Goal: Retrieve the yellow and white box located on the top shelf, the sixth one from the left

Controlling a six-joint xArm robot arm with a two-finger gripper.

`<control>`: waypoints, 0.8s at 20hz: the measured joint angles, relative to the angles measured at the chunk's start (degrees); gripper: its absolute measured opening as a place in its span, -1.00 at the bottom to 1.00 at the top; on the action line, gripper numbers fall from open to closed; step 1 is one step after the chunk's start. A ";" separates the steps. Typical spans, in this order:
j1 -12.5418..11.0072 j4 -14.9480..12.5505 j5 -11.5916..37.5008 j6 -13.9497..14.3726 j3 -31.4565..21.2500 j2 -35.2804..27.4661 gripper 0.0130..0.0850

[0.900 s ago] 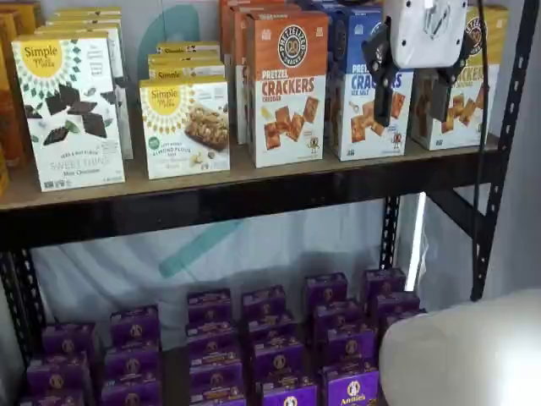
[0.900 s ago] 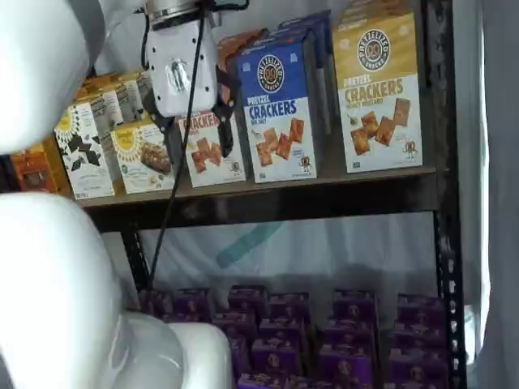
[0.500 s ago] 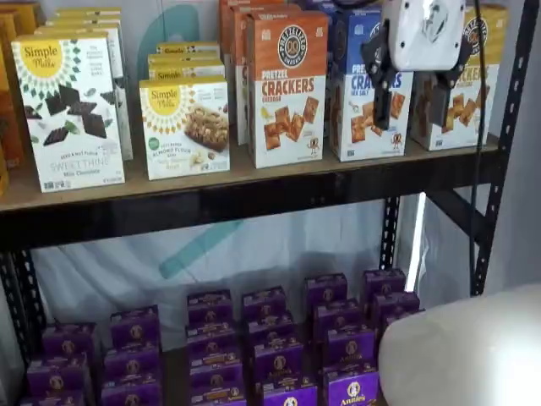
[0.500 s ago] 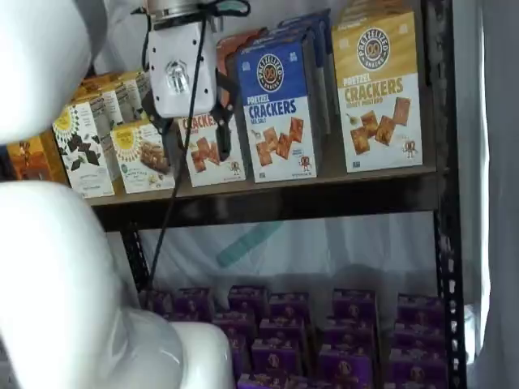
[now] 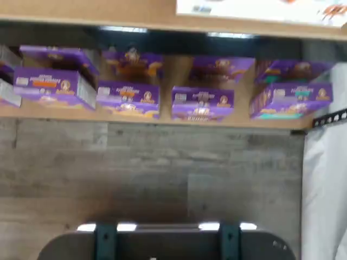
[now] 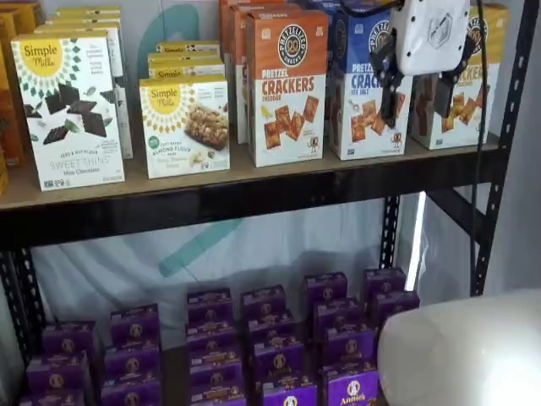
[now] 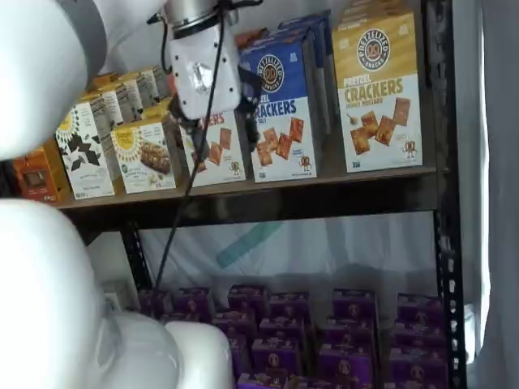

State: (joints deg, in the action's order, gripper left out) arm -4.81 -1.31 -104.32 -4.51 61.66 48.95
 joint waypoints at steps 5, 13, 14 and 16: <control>-10.33 1.12 8.29 -9.51 -0.71 -1.94 1.00; -26.58 5.47 15.75 -24.84 3.83 -8.89 1.00; -27.64 5.97 15.97 -25.84 4.41 -9.58 1.00; -29.94 7.05 16.42 -28.11 5.93 -11.37 1.00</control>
State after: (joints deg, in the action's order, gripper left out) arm -34.76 5.74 -87.89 -32.62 67.59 37.57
